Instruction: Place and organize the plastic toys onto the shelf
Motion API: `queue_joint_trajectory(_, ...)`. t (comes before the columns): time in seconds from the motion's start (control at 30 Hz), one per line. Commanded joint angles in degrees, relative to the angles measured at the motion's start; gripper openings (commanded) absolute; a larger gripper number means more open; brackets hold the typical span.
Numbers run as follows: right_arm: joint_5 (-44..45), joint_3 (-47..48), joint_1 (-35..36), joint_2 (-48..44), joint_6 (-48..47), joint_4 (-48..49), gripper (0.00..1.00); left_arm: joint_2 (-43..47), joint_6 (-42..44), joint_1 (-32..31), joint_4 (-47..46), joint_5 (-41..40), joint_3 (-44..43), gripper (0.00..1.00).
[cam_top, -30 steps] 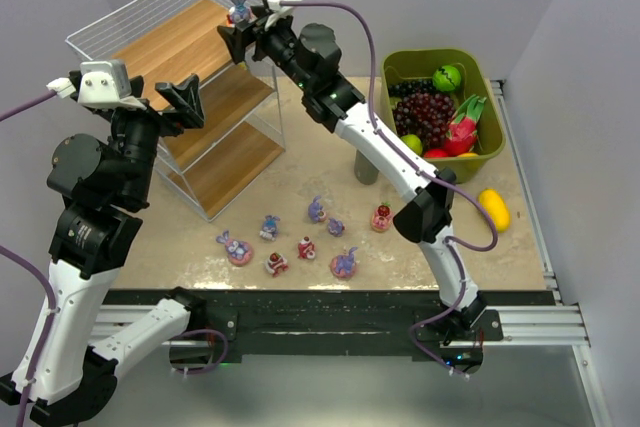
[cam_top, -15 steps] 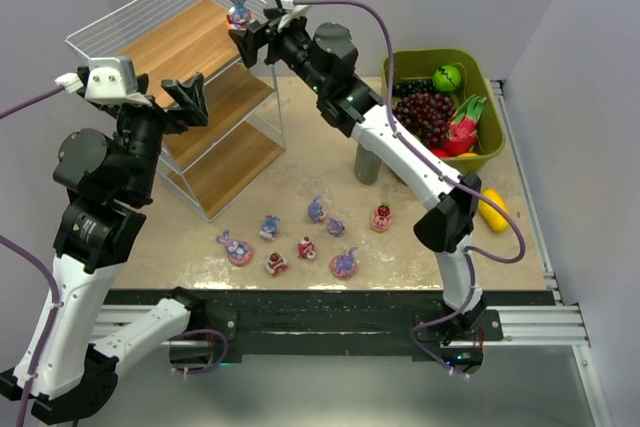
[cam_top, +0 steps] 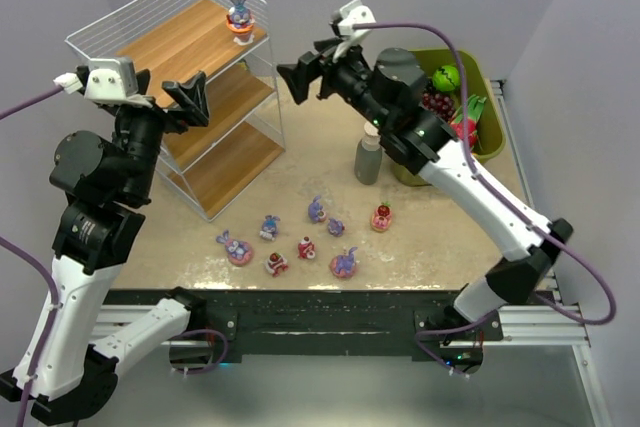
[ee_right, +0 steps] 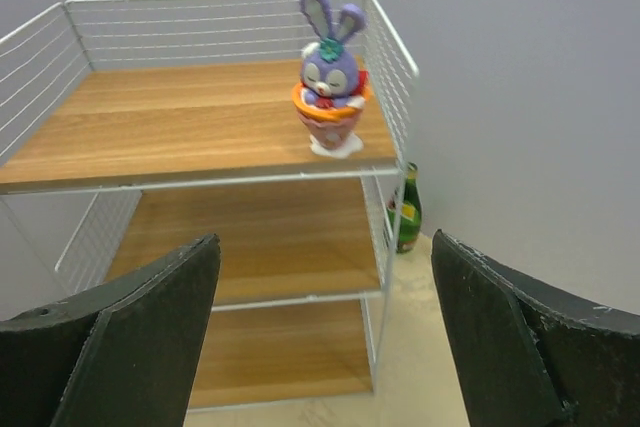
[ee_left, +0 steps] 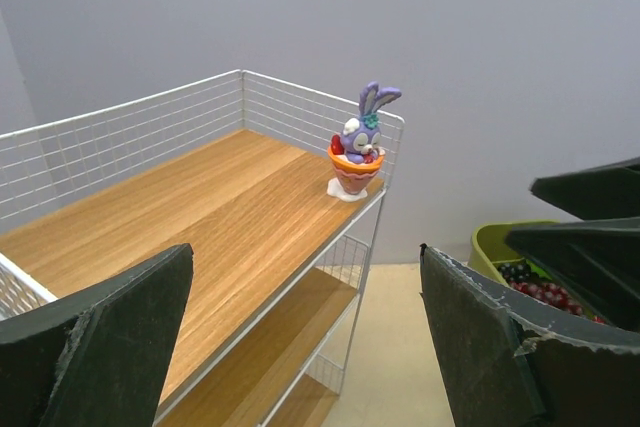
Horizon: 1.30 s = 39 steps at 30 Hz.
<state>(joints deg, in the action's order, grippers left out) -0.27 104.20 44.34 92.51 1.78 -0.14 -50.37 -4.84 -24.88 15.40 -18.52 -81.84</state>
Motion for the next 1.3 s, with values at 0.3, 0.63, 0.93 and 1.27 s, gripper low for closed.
queue_joint_trajectory(0.3, 4.5, -23.0, 0.2, -12.4, 18.7, -27.1, 0.85, -2.2, -1.3, -0.2, -3.6, 7.2, 0.5, 0.99)
queue_joint_trajectory(0.63, 0.4, -34.7, 4.2, -11.6, 19.1, -24.4, 0.79, -3.2, -5.3, -0.3, -4.4, 9.9, 1.9, 0.99)
queue_joint_trajectory(0.93, 8.0, -31.7, 11.0, -3.7, 29.0, -23.9, 0.82, -1.4, -8.0, -0.3, 1.0, 6.6, -0.1, 0.99)
queue_joint_trajectory(1.27, 12.2, -25.3, 14.8, 4.1, 40.7, -26.3, 0.83, 4.4, -7.8, -0.3, 4.7, -2.7, 1.3, 0.97)
